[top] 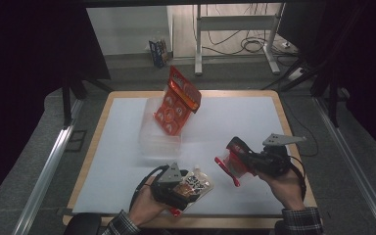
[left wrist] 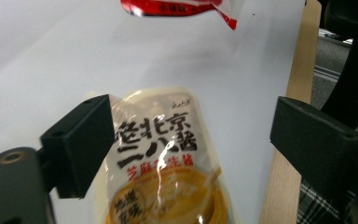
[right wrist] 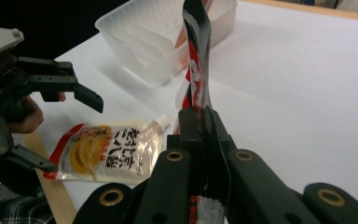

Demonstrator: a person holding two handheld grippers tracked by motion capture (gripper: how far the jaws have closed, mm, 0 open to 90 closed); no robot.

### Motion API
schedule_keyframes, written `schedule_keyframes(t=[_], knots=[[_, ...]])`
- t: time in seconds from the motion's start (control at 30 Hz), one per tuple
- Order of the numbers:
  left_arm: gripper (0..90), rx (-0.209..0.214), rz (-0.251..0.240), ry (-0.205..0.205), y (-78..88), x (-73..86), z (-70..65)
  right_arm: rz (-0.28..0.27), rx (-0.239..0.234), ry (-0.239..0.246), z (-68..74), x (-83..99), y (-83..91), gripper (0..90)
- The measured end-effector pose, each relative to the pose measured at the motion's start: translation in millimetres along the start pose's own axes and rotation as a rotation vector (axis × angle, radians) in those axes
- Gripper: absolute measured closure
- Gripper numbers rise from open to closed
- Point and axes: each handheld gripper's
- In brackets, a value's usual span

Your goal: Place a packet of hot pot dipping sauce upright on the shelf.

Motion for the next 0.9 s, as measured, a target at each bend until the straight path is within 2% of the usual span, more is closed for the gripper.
schedule_keyframes(t=[0.23, 0.47, 0.7, 0.83, 0.9], knots=[[7.2, -0.035, -0.022, 0.028, 18.4, 11.9, 6.2, -0.019, -0.017, 0.018, -3.4, -15.8, -10.0, 88.4], [4.5, -0.117, -0.034, 0.056, 40.3, 26.7, 14.1, -0.034, -0.04, 0.029, -4.5, -34.0, -23.6, 88.4], [2.0, -0.187, 0.004, 0.047, 50.2, 36.7, 14.4, -0.045, -0.057, 0.05, -2.7, -55.4, -40.5, 88.3], [1.8, -0.195, 0.008, 0.04, 51.8, 40.1, 13.7, -0.049, -0.067, 0.064, -1.6, -65.3, -48.1, 88.3], [1.9, -0.23, 0.019, 0.019, 51.8, 45.5, 12.6, -0.058, -0.076, 0.074, -1.1, -77.4, -56.7, 88.3]])
Point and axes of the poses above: each handheld gripper's, and its own axes: y roughly backward along the jaws, x roughly out of its underside, z roughly to its left, and after that the axes turned 2 degrees about y, right-handed
